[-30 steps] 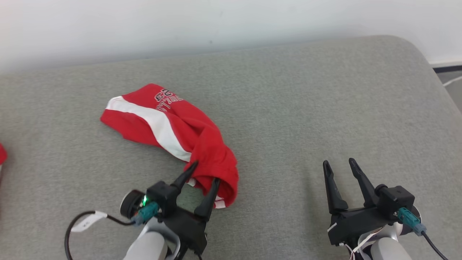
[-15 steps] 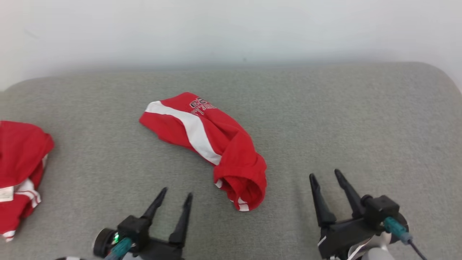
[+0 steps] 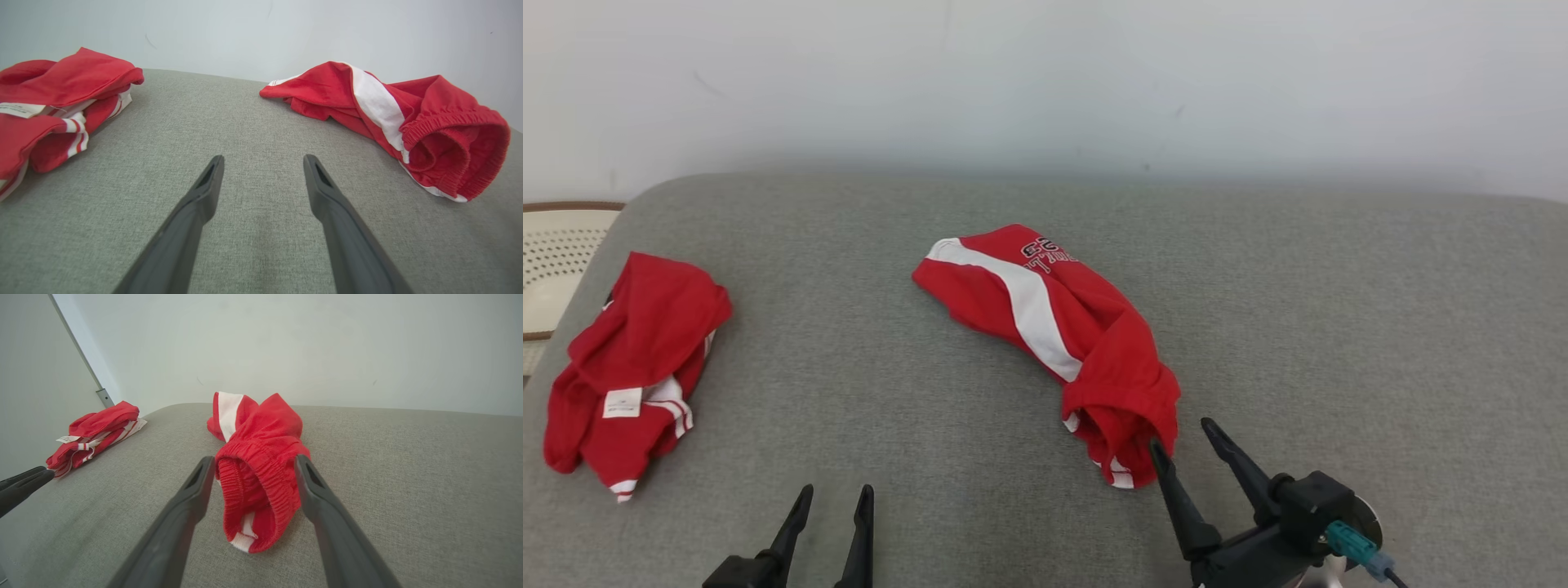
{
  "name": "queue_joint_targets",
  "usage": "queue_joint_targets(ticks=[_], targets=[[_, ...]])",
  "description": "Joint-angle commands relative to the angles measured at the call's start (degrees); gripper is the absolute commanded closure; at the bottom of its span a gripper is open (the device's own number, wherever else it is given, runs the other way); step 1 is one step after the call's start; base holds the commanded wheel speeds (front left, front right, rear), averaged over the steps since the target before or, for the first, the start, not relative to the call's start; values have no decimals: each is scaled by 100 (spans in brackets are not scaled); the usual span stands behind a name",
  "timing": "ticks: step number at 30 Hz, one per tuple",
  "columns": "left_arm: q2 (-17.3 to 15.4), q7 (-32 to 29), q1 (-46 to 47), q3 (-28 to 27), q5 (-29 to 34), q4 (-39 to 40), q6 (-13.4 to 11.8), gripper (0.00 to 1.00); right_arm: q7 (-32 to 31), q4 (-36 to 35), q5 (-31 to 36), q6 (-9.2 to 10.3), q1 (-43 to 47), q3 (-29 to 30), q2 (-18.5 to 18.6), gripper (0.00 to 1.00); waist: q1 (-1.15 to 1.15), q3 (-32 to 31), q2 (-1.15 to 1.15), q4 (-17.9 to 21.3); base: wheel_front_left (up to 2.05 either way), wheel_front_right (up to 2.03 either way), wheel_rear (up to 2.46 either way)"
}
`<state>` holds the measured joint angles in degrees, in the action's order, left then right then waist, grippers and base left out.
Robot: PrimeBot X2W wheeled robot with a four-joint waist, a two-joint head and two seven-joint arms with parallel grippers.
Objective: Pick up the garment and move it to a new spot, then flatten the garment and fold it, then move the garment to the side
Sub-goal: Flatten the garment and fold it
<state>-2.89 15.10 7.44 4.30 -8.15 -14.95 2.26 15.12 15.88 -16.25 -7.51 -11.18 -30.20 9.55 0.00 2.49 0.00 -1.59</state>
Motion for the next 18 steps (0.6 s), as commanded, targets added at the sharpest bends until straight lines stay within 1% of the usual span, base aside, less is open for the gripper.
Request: queue_joint_targets(ticks=[1, 6, 8, 14, 18], targets=[[1, 12, -93, -8, -28, -4, 9, 0, 3, -9, -36, 4, -35, -58, 37, 0, 0, -54, 0, -118, 0, 0, 0], [-1, 12, -120, 33, -106, -28, 18, 0, 3, 8, -151, 4, -158, -423, 62, 0, 0, -46, 0, -338, 0, 0, 0], [-1, 12, -111, 70, -137, -39, 13, 0, 3, 58, -140, 4, -239, -478, 83, 0, 0, -24, 0, -435, 0, 0, 0], [-2, 12, -121, 112, -229, -79, -25, 0, 3, 409, 285, 4, -553, -92, 75, 0, 0, 108, 0, -691, 0, 0, 0], [0, 12, -119, 121, -323, -101, -57, 0, 2, 808, 588, 4, -680, 262, 52, 0, 0, 184, 0, -837, 0, 0, 0]])
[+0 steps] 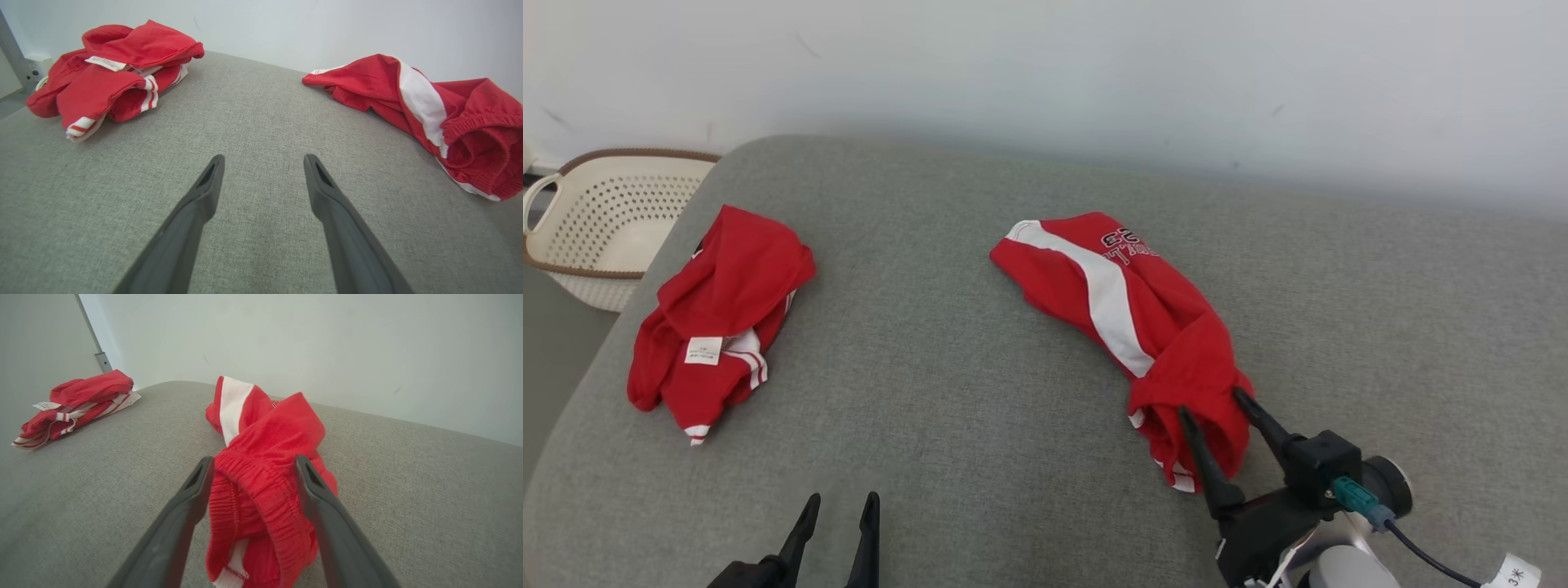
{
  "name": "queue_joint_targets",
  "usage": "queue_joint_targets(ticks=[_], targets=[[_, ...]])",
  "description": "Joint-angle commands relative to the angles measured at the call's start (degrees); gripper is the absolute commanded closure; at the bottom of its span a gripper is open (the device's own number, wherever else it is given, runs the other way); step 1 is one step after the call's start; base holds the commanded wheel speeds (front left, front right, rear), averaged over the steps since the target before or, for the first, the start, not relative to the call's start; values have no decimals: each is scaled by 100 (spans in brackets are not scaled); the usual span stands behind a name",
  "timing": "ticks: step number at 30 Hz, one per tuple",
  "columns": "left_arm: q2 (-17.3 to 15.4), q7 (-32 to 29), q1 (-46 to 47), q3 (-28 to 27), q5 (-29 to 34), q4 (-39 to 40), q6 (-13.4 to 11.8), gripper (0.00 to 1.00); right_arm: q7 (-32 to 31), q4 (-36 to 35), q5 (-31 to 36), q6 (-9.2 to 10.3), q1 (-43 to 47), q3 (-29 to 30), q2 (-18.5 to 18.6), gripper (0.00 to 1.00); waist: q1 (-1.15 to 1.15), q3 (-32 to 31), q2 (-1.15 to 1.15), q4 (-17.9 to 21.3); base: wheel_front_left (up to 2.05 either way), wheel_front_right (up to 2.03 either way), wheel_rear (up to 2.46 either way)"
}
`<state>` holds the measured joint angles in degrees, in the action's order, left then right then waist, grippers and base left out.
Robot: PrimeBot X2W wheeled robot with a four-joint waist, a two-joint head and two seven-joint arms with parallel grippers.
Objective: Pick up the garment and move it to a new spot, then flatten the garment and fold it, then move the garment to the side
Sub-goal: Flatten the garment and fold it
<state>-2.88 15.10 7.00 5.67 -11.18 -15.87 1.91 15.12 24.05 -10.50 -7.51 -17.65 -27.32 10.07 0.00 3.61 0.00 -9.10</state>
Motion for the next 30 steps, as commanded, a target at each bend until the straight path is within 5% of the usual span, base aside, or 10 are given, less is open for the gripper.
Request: queue_joint_targets(ticks=[1, 9, 11, 13, 20, 28, 29, 30], targets=[[-3, 12, -70, -16, -49, -15, -30, 0, 2, 90, 70, 4, -55, 88, -21, 0, 0, 88, 0, -122, 0, 0, 0], [-1, 12, -52, 20, -176, 18, -83, 0, 3, 652, 334, 4, -161, 402, -139, 0, 0, 198, 0, -254, 0, 0, 0], [-2, 12, -36, 24, -177, 62, -85, 0, 3, 658, 330, 4, -161, 520, -170, 41, 0, 223, 0, -254, 0, 0, 0], [-2, 12, -34, 15, -183, 89, -93, 0, 2, 555, 276, 4, -147, 680, -185, 100, 0, 245, 0, -234, 0, 0, 0], [-1, 12, -81, 18, -225, 62, -64, 0, 3, 206, 62, 4, 67, 1428, -102, 100, 0, 244, 0, -59, 0, 0, 0], [-2, 12, -72, 105, -244, 16, -68, 0, 3, 579, -360, 4, 188, 2569, -68, 100, 0, 225, 0, 63, 0, 0, 0], [-2, 12, -61, 115, -241, 11, -68, 0, 2, 657, -357, 4, 182, 2674, -33, 98, 0, 226, 0, 71, 0, 0, 0], [-2, 12, -52, 120, -234, 7, -61, 0, 3, 723, -310, 4, 159, 2747, 14, 84, 0, 229, 0, 78, 0, 0, 0]])
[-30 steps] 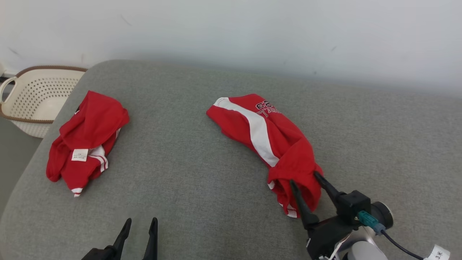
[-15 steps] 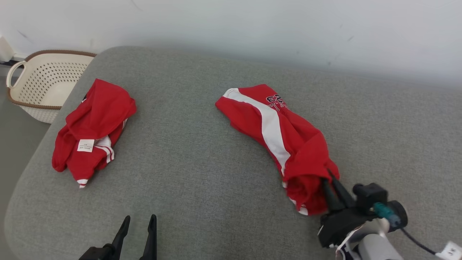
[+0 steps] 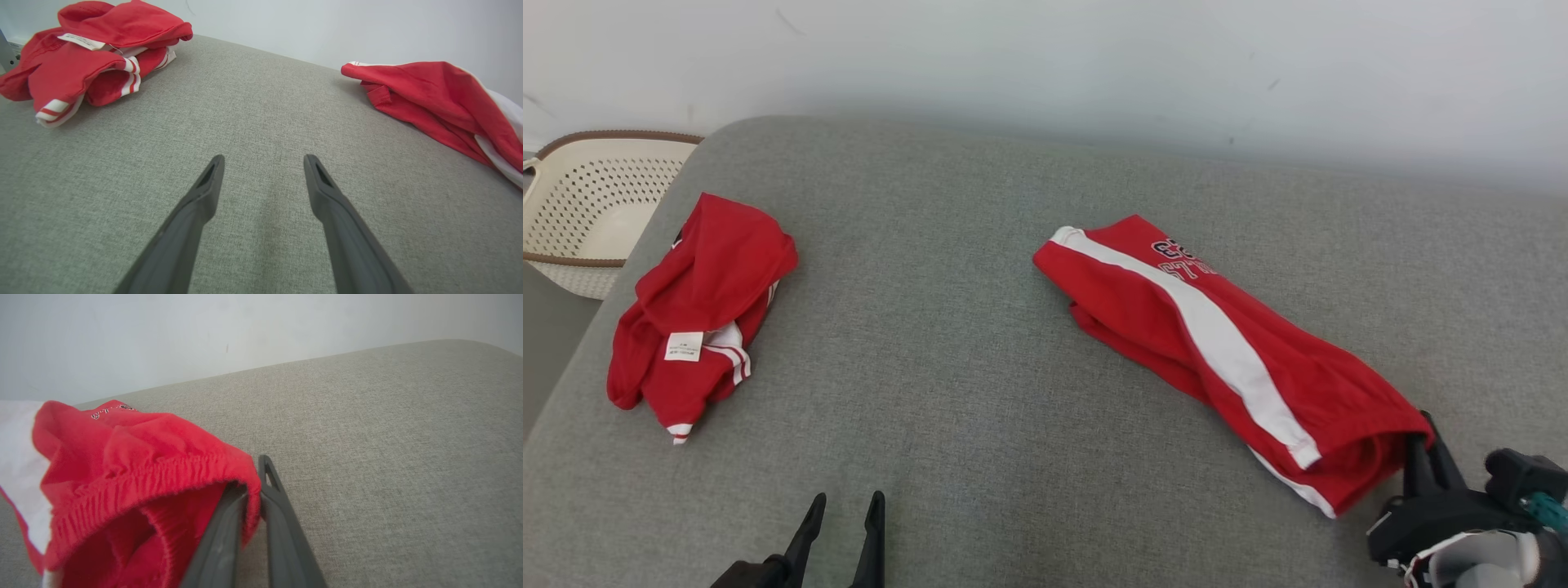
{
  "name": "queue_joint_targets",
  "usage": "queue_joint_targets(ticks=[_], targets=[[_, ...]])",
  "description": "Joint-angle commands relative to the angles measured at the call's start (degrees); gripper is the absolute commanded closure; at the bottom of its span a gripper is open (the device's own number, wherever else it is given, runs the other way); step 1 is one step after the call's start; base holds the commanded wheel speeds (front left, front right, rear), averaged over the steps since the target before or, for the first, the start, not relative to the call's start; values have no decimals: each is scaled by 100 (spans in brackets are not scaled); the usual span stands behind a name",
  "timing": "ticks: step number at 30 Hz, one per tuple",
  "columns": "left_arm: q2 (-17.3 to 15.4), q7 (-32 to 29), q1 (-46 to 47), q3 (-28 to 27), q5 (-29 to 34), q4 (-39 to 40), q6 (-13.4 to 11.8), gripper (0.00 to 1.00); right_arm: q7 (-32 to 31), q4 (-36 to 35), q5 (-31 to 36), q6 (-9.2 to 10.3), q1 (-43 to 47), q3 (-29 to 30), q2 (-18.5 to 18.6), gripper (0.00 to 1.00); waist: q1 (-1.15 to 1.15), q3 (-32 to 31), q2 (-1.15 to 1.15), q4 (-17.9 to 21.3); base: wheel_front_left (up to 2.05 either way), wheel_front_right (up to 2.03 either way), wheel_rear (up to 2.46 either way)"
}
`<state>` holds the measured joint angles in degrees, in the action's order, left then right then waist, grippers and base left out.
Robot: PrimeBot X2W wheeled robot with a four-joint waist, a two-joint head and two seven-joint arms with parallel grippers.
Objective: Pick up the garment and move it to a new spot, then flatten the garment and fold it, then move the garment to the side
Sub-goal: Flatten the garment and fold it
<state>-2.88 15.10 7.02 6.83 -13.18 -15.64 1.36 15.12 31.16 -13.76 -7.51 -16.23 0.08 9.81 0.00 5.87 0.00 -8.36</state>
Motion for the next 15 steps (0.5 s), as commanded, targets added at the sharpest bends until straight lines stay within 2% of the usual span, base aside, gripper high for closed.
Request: queue_joint_targets(ticks=[1, 2, 9, 15], targets=[[-2, 12, -49, 4, -26, -16, -4, 0, 3, 91, 28, 4, -5, 84, 61, 39, 0, 8, 0, 15, 0, 0, 0], [-2, 12, -44, 8, -13, -25, 6, 0, 3, 149, 74, 4, -30, 161, 95, 0, 0, 13, 0, 25, 0, 0, 0], [-2, 12, -151, -63, 47, -82, 19, 0, 3, 68, 303, 4, -11, 569, 64, 0, 0, -58, 0, 239, 0, 0, 0], [-2, 12, -130, -86, 49, -78, 37, 0, 3, -241, 356, 4, 313, 558, -66, 0, 0, -178, 0, 514, 0, 0, 0]])
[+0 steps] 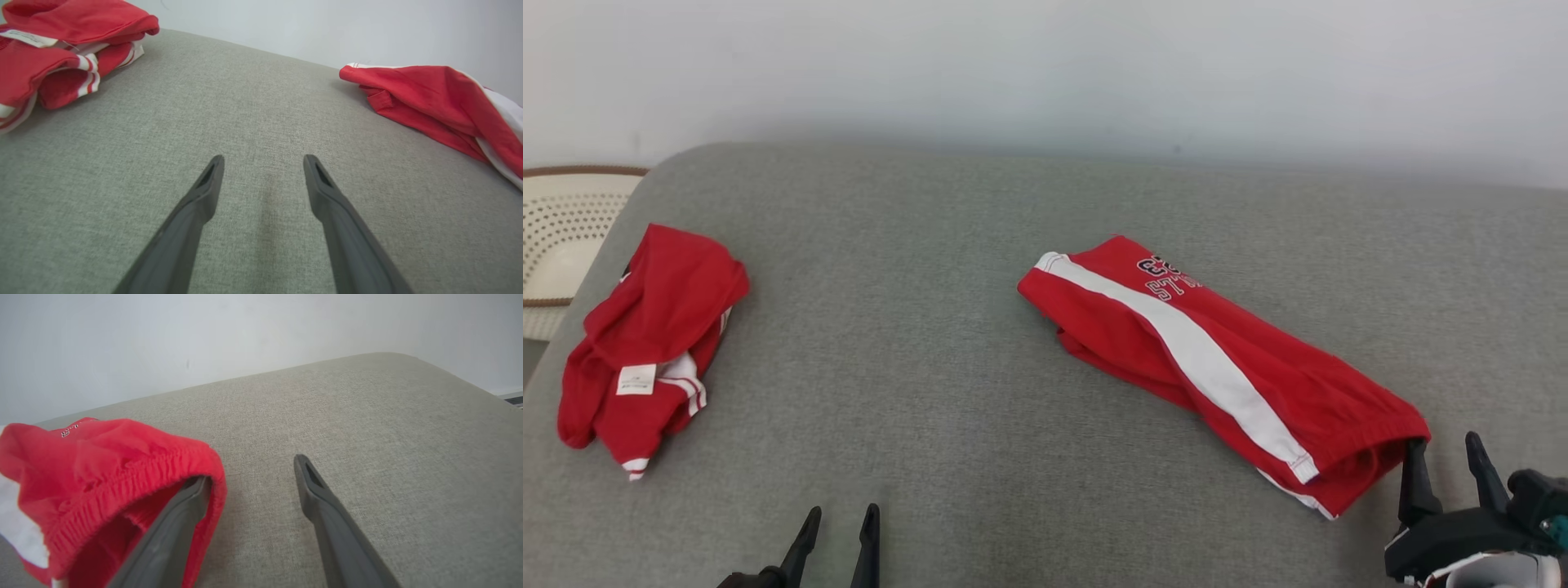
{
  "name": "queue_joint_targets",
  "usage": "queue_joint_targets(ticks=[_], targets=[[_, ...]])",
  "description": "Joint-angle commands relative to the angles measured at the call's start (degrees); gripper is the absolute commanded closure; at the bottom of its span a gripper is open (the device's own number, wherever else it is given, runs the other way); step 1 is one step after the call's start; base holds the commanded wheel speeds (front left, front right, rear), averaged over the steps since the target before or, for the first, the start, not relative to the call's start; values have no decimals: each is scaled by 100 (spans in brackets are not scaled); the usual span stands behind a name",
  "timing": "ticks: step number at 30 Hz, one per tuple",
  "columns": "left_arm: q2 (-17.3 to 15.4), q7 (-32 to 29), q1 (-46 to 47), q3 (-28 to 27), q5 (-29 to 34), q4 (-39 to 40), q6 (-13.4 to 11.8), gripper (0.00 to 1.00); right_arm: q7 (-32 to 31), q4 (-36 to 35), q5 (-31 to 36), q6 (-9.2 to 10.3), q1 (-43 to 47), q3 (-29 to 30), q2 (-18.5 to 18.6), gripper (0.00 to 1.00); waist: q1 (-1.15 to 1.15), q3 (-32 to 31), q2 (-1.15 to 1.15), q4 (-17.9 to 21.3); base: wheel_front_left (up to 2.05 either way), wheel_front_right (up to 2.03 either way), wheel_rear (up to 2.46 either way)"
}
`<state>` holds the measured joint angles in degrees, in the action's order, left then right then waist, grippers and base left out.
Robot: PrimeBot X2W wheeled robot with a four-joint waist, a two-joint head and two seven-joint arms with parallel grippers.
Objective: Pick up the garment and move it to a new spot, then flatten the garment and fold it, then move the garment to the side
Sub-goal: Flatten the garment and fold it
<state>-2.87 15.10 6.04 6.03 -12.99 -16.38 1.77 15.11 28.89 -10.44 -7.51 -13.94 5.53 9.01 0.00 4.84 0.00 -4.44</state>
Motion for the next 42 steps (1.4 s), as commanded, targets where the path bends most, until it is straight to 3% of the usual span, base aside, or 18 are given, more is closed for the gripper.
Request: queue_joint_targets(ticks=[1, 11, 24, 36, 42], targets=[[-4, 12, -25, -10, 25, 4, -4, 0, 4, -11, 26, 4, 129, 10, -7, 0, 0, -87, 0, 172, 0, 0, 0], [-4, 12, 63, 49, 43, -21, 10, 0, 4, 282, -35, 4, 262, -264, 150, 0, 0, -100, 0, 469, 0, 0, 0], [-2, 12, 951, 66, 304, -102, 259, 0, 4, -547, -186, 4, 162, -715, 40, 0, 0, 212, 0, 1031, 0, 0, 0], [-5, 12, 2633, 136, -41, -1395, 500, 0, 4, -754, -321, 4, -108, -1010, -25, 0, 0, 907, 0, 1903, 0, 0, 0], [-7, 12, 3029, 178, -399, -1811, 556, 0, 4, -768, -294, 4, -201, -959, -65, 0, 0, 1177, 0, 2116, 0, 0, 0]])
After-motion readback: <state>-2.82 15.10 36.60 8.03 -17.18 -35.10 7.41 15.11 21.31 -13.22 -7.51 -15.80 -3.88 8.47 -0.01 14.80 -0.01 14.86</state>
